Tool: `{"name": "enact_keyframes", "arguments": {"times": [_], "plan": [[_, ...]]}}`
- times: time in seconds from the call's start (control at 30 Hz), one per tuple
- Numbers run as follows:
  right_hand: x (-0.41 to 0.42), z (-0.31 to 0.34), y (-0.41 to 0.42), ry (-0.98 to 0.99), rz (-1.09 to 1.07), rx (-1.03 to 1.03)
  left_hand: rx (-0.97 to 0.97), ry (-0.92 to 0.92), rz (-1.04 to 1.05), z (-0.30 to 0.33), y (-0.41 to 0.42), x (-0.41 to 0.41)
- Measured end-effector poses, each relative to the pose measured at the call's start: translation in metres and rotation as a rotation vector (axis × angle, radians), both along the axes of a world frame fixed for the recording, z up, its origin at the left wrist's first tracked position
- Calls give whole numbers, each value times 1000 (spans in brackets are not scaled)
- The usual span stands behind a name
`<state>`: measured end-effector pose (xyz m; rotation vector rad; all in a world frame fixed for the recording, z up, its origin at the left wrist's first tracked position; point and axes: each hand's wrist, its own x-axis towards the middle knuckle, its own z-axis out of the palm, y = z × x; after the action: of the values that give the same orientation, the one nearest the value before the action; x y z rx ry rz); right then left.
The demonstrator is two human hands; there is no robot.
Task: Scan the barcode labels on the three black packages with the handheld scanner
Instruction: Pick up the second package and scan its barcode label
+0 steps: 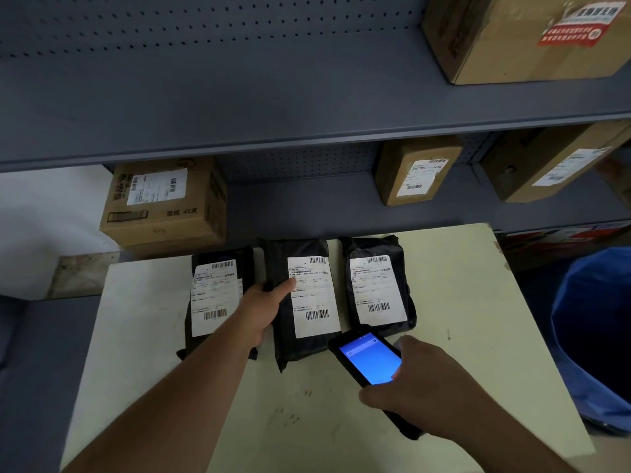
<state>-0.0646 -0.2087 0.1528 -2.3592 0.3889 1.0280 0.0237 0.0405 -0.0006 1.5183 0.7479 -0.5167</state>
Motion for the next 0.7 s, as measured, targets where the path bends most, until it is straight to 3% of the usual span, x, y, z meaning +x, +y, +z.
{"name": "enact_keyframes", "arguments": {"times": [0.37,0.7], "plan": [[14,-10,-18,75,-64,9,58,81,-47,-28,-27,26],[18,-18,-28,96,-76,21,73,165,70,-47,-42,36]]}}
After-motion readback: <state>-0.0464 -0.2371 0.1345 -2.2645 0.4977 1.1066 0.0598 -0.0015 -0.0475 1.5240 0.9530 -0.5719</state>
